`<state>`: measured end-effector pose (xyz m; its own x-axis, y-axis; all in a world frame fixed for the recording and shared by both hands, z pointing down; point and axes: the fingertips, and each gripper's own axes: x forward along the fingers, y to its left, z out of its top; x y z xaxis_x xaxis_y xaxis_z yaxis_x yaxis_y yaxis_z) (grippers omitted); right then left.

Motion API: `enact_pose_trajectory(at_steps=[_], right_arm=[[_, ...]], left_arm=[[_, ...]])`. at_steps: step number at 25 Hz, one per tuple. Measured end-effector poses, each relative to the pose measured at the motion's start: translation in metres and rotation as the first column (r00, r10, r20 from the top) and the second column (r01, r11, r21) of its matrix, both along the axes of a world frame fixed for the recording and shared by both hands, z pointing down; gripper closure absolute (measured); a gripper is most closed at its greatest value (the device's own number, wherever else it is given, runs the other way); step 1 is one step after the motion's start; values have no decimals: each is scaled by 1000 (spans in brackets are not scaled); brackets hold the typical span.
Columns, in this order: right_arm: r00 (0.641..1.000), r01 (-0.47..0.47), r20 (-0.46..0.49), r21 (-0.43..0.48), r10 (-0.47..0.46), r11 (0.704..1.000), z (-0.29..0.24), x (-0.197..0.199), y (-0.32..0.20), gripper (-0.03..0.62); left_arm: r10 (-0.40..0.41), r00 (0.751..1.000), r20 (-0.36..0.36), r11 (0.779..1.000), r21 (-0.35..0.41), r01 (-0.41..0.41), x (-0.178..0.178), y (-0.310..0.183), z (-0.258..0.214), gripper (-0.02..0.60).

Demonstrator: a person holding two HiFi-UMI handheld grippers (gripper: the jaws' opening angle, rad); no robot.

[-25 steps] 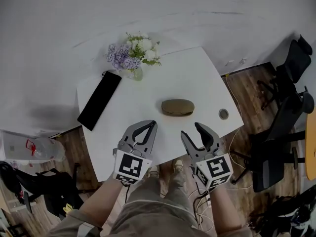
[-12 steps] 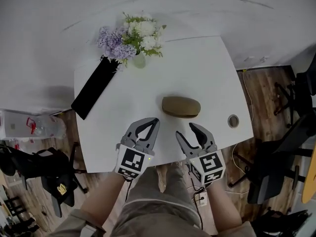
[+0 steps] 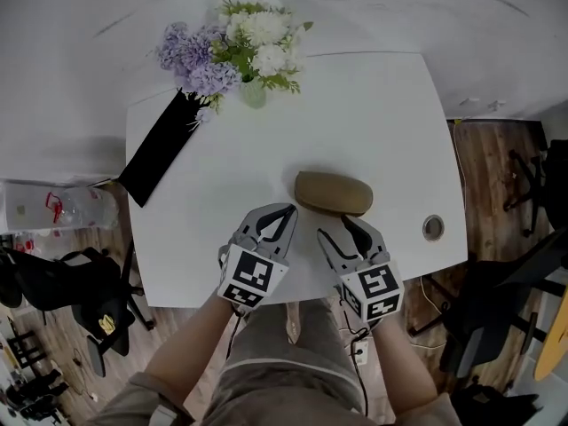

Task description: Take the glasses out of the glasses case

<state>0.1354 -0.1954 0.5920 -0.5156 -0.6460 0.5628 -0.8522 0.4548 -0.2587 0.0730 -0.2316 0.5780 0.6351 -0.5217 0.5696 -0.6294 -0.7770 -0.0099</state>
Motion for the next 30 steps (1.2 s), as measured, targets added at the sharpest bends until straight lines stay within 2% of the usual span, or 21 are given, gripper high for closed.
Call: enact_pose_trajectory(at_steps=[7, 14, 20, 25, 30], right_arm=[[1000, 19, -7, -12, -19, 1000, 10, 0, -6, 368], [1000, 18, -4, -35, -19, 999, 16, -1, -9, 368], [1000, 18, -19, 5, -18, 1000, -2, 1, -22, 370], [986, 100, -139, 48, -93, 994, -16, 5, -42, 370], [958, 221, -188, -9, -219, 975, -20, 0, -57, 370]], left_arm=[[20, 999, 48, 997, -70, -16, 6, -4, 37, 568], [28, 999, 28, 996, -91, -25, 15, -10, 46, 568], [37, 999, 34, 994, -104, -33, 16, -11, 49, 568], [41, 999, 35, 994, -108, -37, 15, -11, 49, 568], [38, 999, 28, 993, -112, -34, 16, -10, 49, 568]])
